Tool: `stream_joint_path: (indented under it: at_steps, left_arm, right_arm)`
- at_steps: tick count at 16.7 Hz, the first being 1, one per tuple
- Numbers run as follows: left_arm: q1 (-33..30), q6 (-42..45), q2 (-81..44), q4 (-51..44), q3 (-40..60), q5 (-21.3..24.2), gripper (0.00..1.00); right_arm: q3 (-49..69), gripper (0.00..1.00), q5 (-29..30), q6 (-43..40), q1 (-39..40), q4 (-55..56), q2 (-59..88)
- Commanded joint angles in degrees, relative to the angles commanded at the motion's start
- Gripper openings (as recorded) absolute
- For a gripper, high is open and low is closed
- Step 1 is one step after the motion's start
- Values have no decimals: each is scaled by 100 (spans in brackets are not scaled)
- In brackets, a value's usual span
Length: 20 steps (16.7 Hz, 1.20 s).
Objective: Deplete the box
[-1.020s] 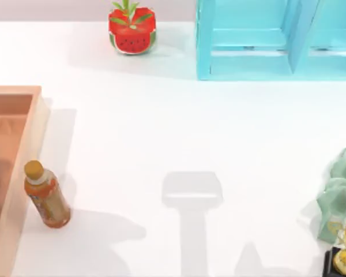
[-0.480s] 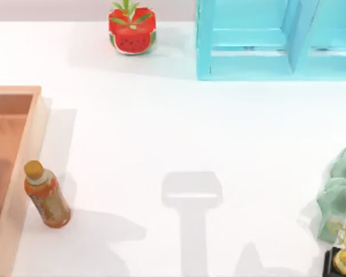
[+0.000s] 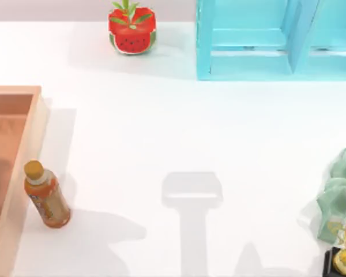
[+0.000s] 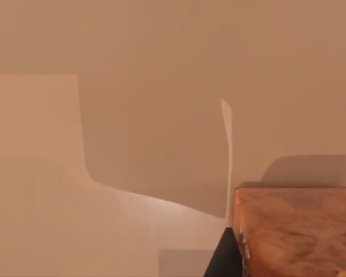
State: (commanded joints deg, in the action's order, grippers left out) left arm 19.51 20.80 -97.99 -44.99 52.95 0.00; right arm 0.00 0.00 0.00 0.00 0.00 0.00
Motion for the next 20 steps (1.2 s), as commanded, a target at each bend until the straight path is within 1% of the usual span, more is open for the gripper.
stream_joint_path:
  at_steps: [6, 8, 10, 13, 15, 17, 20]
  left_arm:
    - [-10, 6, 17, -14, 9, -4, 0]
    - [-28, 22, 25, -175, 188, -116, 0]
    - [-46, -41, 11, -548, 612, -298, 0]
    - [-61, -195, 207, -1518, 1572, -435, 0]
    - [-39, -210, 351, -2226, 2048, -358, 0]
    - [-27, -153, 560, -2724, 2284, -188, 0]
    - [-37, -43, 804, -3034, 2245, 0, 0]
  right_arm:
    - [0, 100, 0, 0, 0, 0, 0]
    - [0, 100, 0, 0, 0, 0, 0]
    - [0, 100, 0, 0, 0, 0, 0]
    - [0, 100, 0, 0, 0, 0, 0]
    - [0, 100, 0, 0, 0, 0, 0]
    - [0, 100, 0, 0, 0, 0, 0]
    - [0, 100, 0, 0, 0, 0, 0]
